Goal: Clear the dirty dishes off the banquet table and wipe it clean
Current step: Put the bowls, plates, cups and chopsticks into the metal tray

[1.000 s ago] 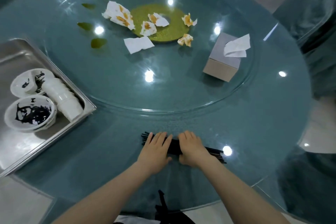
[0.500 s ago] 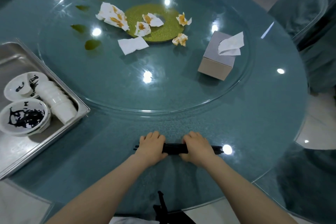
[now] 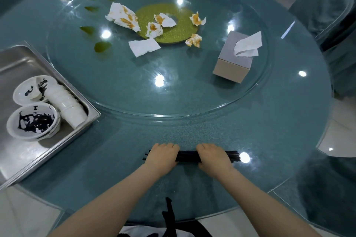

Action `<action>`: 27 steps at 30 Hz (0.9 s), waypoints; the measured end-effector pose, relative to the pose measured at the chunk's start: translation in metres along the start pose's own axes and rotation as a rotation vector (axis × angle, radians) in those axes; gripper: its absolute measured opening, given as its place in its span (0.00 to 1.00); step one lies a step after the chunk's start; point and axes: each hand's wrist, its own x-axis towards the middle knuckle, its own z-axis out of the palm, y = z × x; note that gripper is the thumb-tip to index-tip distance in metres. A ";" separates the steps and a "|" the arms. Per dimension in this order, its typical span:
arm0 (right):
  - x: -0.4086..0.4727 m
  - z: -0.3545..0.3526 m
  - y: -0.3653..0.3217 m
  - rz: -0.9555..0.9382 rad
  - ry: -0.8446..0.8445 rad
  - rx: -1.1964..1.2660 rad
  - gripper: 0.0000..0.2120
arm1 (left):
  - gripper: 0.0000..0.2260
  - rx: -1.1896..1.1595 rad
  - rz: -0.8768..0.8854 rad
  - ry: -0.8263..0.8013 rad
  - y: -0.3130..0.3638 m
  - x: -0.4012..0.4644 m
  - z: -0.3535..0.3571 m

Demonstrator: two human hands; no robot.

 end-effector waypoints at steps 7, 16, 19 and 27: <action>0.020 -0.036 -0.037 -0.146 0.282 -0.180 0.17 | 0.10 0.018 -0.084 0.035 -0.032 -0.024 -0.021; 0.105 -0.125 -0.122 -0.211 0.568 -0.060 0.12 | 0.09 -0.101 -0.452 0.202 -0.156 -0.088 -0.068; 0.136 -0.142 -0.142 -0.201 0.566 0.111 0.18 | 0.08 -0.218 -0.571 0.256 -0.192 -0.114 -0.071; 0.206 -0.151 -0.234 -0.289 0.346 0.206 0.30 | 0.05 -0.505 -0.981 0.522 -0.307 -0.175 -0.056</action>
